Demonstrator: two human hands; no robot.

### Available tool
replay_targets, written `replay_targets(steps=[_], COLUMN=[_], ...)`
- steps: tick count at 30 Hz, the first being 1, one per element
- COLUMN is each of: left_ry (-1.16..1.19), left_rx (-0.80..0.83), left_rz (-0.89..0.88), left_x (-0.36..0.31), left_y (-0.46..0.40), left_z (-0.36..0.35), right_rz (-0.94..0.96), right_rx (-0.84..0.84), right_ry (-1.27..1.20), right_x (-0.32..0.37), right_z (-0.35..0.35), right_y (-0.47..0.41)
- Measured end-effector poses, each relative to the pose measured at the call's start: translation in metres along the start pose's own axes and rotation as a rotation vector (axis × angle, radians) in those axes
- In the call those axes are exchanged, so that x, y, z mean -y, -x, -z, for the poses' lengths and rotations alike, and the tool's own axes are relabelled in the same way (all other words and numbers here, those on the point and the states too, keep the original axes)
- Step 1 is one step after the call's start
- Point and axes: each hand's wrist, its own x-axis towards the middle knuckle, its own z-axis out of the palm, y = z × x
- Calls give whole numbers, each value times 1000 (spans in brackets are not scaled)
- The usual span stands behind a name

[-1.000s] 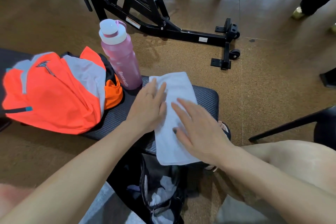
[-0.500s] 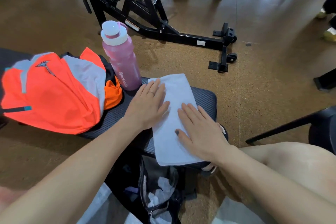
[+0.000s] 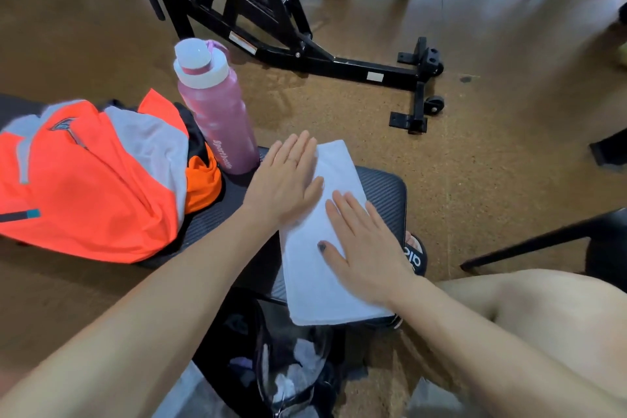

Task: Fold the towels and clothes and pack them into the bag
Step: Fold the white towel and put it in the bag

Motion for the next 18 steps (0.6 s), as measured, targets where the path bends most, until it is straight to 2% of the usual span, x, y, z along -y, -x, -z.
replay_targets(steps=[3,6,8,10,14,18], left_ry=[45,-11,21,74,27,-178], left_rx=[128,0,-116,-151,1,80], left_rz=[19,-56,-215,-361,-440,-477], left_x=[2,-10,-24,-37,-46,-47], left_y=[13,19,39,75,144,160], left_z=[-7,12,27,35,31,20], right_rz=[19,58,66,130,324,351], right_rx=[35,70,36,73,132,200], right_ry=[-23,-16,-31,-15,137,224], right_x=[-3,-11,-17,-18,-14,-18], right_z=[3,20,34,46,43,30], right_y=[0,3,12,26,58,66])
